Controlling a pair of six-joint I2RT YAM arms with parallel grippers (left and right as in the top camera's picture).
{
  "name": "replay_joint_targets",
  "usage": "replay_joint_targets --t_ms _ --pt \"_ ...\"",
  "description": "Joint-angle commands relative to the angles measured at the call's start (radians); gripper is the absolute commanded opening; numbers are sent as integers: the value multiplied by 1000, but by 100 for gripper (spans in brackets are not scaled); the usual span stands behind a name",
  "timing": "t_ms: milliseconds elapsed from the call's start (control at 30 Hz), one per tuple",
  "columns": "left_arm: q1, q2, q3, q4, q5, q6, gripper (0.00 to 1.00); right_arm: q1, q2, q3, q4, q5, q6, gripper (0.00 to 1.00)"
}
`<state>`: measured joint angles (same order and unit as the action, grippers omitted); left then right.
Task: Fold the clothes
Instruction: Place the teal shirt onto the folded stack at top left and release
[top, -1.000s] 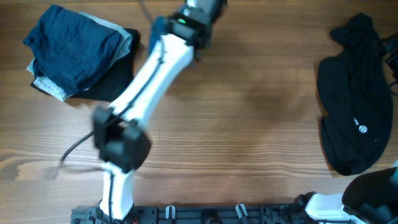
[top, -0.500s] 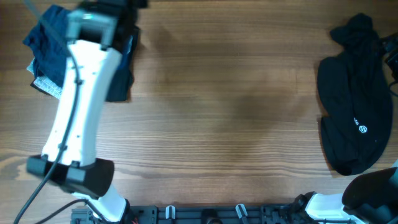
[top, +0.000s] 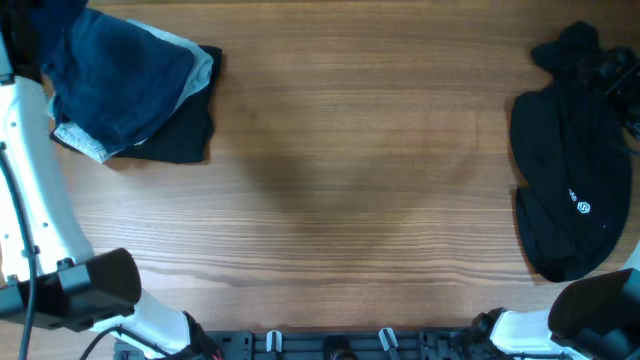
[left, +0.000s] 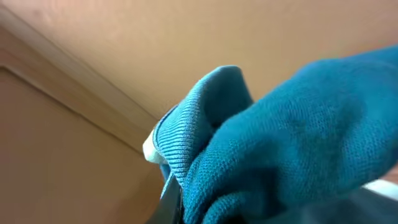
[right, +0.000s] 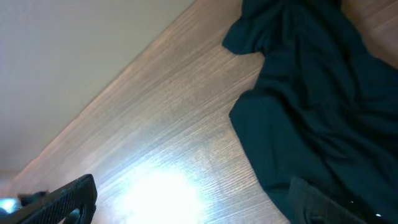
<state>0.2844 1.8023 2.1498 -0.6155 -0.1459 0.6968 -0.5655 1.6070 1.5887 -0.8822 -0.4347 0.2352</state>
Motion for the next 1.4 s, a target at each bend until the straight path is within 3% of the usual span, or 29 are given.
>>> replay_joint_targets --t_ms 0,267,333,467,867,967,1100,1233,1333,1367 --pt "55 61 19 80 75 135 4 9 23 2 -10 -18 0 99" --pt "93 236 19 294 -6 129 4 9 23 2 -46 1 -37 100" --pt "93 257 19 407 -86 42 4 9 23 2 -46 0 -51 99" --pt "93 267 17 407 -85 27 4 9 23 2 -39 0 -51 99" --pt "-66 326 14 -34 -10 8 4 9 23 2 -28 -1 -50 100" --pt "-135 328 14 -157 81 -135 4 9 23 2 -27 -1 -50 100" --pt "-194 348 14 -282 138 -434 4 9 23 2 -28 -12 -50 99" --pt "-209 385 14 -447 138 -579 11 9 23 2 -27 -11 -50 100" --pt "-208 405 11 -546 138 -578 22 9 23 2 -27 -11 -50 99" --pt "-208 406 7 -582 138 -578 84 9 23 2 -27 -11 -51 99"
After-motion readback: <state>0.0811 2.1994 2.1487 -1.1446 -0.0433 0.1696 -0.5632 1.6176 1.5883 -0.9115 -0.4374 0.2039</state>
